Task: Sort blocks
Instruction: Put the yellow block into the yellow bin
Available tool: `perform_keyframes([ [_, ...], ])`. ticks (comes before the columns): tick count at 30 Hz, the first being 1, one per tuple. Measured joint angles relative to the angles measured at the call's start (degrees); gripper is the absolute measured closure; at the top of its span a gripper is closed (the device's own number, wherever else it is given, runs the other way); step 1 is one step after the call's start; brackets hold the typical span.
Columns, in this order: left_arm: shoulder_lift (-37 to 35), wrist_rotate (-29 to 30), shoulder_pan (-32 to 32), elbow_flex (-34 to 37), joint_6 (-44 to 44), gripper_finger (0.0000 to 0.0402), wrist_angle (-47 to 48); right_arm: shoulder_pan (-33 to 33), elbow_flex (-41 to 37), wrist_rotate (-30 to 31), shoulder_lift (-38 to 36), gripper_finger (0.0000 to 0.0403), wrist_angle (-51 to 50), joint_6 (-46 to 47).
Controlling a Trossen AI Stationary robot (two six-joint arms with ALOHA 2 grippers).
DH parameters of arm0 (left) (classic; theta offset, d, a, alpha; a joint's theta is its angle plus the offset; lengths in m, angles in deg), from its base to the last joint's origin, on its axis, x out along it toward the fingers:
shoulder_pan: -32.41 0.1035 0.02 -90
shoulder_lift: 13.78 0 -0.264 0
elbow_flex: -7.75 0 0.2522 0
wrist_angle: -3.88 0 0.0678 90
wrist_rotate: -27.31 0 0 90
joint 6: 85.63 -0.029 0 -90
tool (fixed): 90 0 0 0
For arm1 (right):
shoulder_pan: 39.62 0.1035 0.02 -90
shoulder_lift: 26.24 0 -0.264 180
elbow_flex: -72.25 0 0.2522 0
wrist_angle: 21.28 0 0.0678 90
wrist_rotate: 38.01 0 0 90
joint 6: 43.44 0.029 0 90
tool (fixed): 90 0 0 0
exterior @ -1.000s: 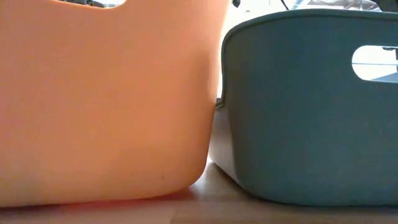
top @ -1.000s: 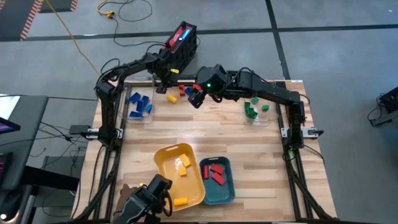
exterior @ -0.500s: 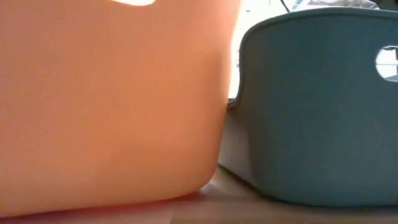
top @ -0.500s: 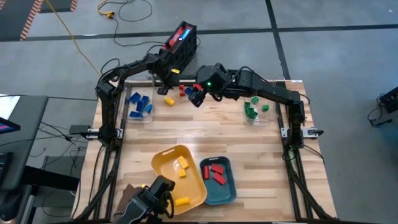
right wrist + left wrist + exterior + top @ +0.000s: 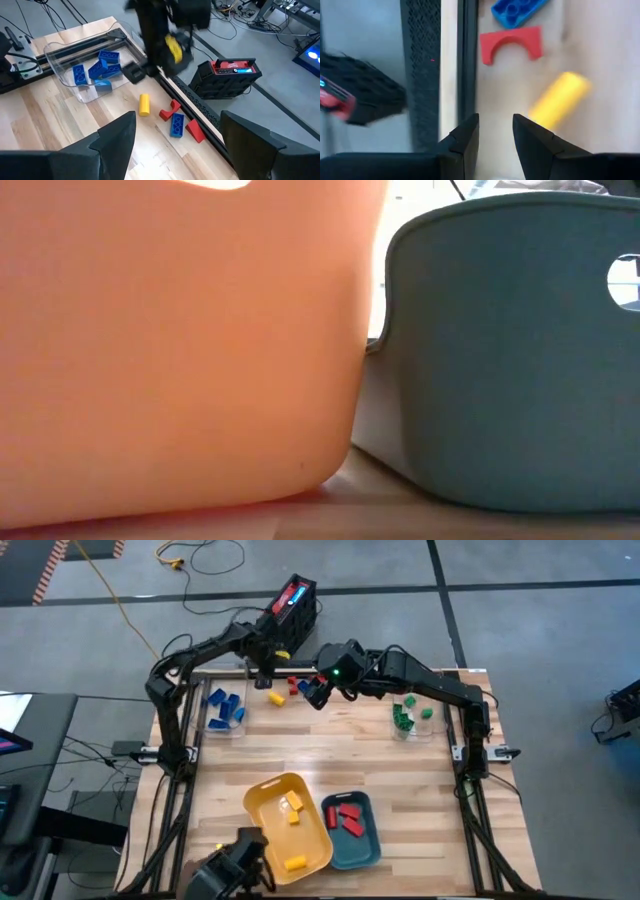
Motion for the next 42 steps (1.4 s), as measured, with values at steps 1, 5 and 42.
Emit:
perform_keyframes([
  [1, -1.20, -1.63, 0.39, -0.02, 2.82, 0.0288, 1.53, -0.19, -0.01, -0.01, 0.00, 0.0100, 0.00, -0.25],
  [5, -3.33, -7.95, 1.39, -0.07, 12.42, 0.0288, 11.53, -0.16, 0.00, -0.01, 0.00, 0.0100, 0.02, -0.90],
  [42, 3.28, -10.99, -0.20, 3.20, -25.41, 0.0127, 4.65, -0.31, -7.81, -2.67, 0.00, 0.0100, 4.40, 0.84],
])
